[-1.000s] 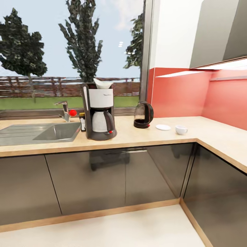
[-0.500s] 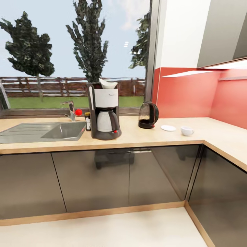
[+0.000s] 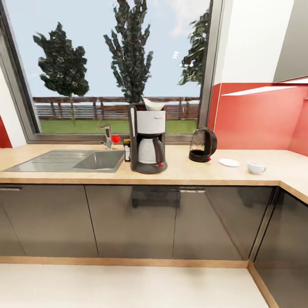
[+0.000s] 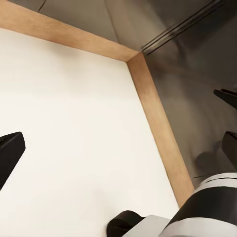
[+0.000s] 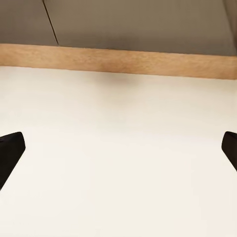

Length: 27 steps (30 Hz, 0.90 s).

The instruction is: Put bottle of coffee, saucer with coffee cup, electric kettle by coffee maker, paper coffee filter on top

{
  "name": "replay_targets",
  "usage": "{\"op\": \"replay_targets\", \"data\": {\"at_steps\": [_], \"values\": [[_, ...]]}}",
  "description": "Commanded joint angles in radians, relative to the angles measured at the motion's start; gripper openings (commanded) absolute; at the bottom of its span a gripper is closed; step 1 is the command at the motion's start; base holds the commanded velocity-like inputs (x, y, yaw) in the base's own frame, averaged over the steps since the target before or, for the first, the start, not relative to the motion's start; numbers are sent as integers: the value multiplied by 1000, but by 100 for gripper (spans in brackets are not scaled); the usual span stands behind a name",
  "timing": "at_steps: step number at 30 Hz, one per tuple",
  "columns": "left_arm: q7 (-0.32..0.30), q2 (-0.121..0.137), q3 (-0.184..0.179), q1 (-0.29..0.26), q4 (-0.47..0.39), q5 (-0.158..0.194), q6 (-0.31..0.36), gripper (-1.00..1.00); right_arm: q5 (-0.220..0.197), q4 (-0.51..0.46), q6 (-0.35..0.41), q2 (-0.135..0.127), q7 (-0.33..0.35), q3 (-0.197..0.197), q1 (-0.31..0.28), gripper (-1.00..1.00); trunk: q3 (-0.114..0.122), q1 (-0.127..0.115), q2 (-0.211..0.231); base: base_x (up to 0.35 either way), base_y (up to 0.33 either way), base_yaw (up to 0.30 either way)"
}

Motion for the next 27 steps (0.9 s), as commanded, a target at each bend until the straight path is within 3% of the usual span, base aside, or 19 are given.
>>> {"op": "replay_targets", "data": {"at_steps": [1,22,25,26,27], "values": [[-2,0,-2,-1,1,2,-4,100,-10,-1,-5,-1,2,7,-1,100,-1,0,-1,0,-174,46],[24,-2,-1,-1,1,2,-4,100,-10,0,-5,1,3,7,-1,100,-1,0,-1,-25,-149,4],[34,-2,1,-1,1,2,-4,100,-12,-7,-55,-3,40,2,-1,100,-1,0,-1,-1,-7,0],[42,-2,3,-1,1,2,-4,100,-12,-16,-89,-4,84,0,-2,100,-1,0,-1,-1,-4,0],[96,0,14,-1,1,2,-4,100,-10,-205,-156,-69,265,-5,-55,100,-1,0,-1,0,0,0]]}}
